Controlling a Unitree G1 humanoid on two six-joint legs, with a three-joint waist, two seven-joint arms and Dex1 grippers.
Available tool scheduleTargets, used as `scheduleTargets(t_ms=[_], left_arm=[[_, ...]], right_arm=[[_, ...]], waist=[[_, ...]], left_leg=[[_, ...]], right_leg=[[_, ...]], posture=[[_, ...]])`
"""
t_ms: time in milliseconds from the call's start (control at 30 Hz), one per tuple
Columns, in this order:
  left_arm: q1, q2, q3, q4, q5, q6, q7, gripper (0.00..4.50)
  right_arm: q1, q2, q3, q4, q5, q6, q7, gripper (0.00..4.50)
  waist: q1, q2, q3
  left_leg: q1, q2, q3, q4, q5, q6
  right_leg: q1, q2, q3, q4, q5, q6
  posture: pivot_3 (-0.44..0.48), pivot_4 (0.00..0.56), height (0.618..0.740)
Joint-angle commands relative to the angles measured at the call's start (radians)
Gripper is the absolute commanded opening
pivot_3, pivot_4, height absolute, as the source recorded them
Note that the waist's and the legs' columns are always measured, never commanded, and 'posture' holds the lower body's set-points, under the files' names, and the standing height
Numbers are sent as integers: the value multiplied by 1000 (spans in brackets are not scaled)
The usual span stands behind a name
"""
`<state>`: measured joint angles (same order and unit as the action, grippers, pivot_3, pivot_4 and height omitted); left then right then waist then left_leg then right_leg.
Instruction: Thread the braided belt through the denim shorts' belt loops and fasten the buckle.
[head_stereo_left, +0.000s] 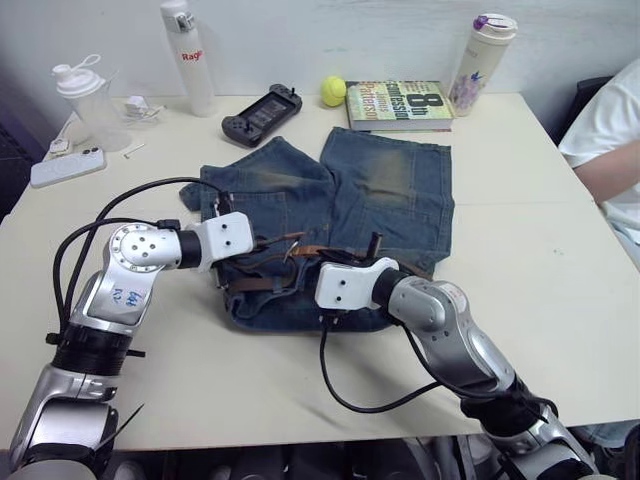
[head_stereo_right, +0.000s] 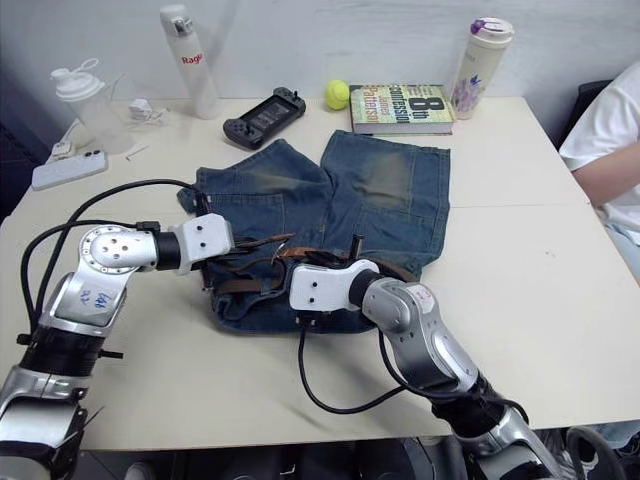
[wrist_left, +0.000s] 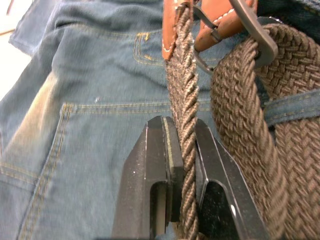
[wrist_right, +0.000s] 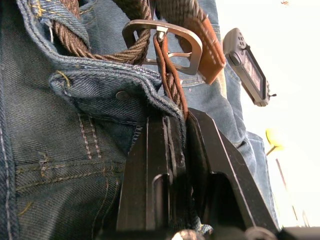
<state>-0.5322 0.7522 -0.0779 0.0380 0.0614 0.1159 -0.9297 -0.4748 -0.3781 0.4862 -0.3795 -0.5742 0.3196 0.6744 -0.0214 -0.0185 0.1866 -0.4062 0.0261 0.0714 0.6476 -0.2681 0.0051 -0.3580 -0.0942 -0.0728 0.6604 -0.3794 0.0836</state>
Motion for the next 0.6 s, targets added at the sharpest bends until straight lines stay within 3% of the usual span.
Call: scheduleTargets(t_ms=[33, 600], left_arm=[[23, 18, 52, -50, -31, 36, 18, 0], [91, 73, 33, -122, -18, 25, -7, 0]], right_arm=[[-20, 7, 17, -4, -1, -41, 9, 79], [-20, 8, 11, 8, 0, -68, 4, 79]], waist=[[-4, 0, 0], [-7, 0, 0]], left_leg=[[0, 0, 0, 0, 0, 0], [0, 0, 0, 0, 0, 0]], right_leg=[[0, 0, 0, 0, 0, 0], [-1, 0, 1, 0, 0, 0]], posture=[[0, 150, 740], [0, 150, 740]])
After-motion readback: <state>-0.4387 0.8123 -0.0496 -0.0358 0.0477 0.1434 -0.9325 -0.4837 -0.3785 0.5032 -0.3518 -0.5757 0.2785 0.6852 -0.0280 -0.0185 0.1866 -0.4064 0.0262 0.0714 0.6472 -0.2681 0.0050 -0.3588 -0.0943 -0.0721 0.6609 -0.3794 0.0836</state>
